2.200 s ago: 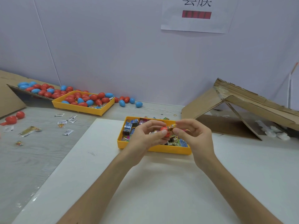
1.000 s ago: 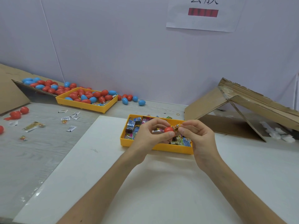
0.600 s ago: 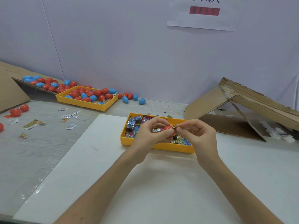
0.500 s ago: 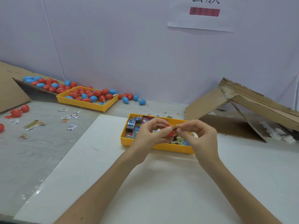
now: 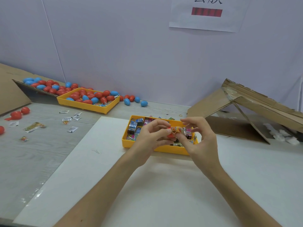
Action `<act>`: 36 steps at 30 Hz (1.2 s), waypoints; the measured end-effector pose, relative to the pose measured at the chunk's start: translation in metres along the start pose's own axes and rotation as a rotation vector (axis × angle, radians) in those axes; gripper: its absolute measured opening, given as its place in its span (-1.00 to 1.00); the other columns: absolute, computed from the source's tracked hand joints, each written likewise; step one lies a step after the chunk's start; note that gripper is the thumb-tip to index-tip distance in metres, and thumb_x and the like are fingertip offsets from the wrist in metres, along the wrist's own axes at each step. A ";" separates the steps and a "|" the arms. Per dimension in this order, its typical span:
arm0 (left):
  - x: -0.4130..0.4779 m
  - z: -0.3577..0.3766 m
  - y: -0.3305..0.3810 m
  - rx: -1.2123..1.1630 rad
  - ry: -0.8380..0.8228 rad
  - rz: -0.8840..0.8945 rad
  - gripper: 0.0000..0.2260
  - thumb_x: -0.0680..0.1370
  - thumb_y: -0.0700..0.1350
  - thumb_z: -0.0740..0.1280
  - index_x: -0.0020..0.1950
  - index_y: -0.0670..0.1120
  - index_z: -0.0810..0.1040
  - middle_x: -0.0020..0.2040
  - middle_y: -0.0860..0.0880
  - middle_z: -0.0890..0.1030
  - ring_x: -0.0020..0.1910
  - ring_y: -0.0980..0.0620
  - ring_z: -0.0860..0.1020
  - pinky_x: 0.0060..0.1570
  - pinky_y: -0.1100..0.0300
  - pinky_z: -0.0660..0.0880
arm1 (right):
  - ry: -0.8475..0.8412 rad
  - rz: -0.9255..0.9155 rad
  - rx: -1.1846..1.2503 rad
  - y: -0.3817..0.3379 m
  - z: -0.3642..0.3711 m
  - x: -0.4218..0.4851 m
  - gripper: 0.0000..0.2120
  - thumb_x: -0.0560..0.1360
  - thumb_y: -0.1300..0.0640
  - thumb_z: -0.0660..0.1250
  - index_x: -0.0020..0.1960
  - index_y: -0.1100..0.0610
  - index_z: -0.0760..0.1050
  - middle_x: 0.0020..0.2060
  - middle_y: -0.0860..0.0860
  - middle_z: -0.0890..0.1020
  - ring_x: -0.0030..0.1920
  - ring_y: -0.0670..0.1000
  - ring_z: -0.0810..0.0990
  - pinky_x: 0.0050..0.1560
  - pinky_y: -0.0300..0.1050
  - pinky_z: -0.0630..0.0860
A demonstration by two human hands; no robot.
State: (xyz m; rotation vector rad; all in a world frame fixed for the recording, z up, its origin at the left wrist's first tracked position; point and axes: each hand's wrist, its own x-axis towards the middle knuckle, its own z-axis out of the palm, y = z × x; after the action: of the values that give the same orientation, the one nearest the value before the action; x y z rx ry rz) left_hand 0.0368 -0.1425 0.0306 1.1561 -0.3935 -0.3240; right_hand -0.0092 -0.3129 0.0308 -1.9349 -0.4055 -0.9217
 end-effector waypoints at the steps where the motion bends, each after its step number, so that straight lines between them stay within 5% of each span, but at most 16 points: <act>1: 0.000 0.000 0.001 -0.012 0.003 -0.001 -0.91 0.58 -0.29 0.37 0.05 -0.16 0.62 -0.01 -0.17 0.67 -0.05 -0.10 0.69 -0.08 0.14 0.64 | -0.013 0.034 0.028 0.001 0.000 0.001 -0.64 0.42 0.12 0.52 0.18 0.04 0.55 0.02 -0.07 0.62 0.04 0.03 0.62 0.04 -0.25 0.50; 5: -0.001 -0.001 0.002 -0.063 -0.005 -0.016 -0.87 0.58 -0.28 0.37 0.09 -0.15 0.66 0.03 -0.18 0.70 -0.01 -0.12 0.70 -0.09 0.17 0.63 | -0.067 0.177 0.198 0.005 0.000 0.001 -0.57 0.42 0.14 0.57 0.24 -0.02 0.53 0.00 -0.06 0.68 0.04 0.05 0.68 0.08 -0.07 0.60; 13: -0.001 -0.001 0.002 -0.094 -0.011 -0.027 -0.86 0.59 -0.27 0.38 0.13 -0.16 0.65 0.07 -0.19 0.70 0.03 -0.16 0.70 -0.06 0.15 0.64 | -0.091 0.148 0.179 0.007 0.001 0.000 -0.63 0.42 0.17 0.56 0.19 -0.01 0.58 -0.01 -0.04 0.72 0.08 0.07 0.69 0.12 0.12 0.61; 20: 0.000 -0.004 0.002 0.017 0.005 -0.026 -0.88 0.57 -0.21 0.42 0.05 -0.03 0.70 0.02 -0.11 0.72 0.01 -0.05 0.70 -0.08 0.17 0.64 | -0.101 0.143 0.190 0.008 0.001 0.000 -0.59 0.40 0.14 0.57 0.20 -0.03 0.57 -0.04 -0.06 0.71 0.03 0.07 0.70 0.09 -0.02 0.63; 36: 0.001 -0.006 -0.002 -0.015 0.035 -0.023 -0.85 0.52 -0.23 0.46 0.09 -0.13 0.69 -0.01 -0.18 0.71 -0.03 -0.09 0.70 -0.07 0.21 0.63 | -0.138 0.102 0.187 0.013 -0.001 -0.001 -0.58 0.40 0.30 0.58 0.21 0.07 0.61 -0.05 -0.09 0.72 -0.02 0.01 0.71 0.00 -0.23 0.61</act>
State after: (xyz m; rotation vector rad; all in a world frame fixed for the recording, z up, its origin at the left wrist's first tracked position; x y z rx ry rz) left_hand 0.0398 -0.1387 0.0267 1.1505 -0.3464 -0.3259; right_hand -0.0022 -0.3202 0.0229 -1.8344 -0.4528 -0.6631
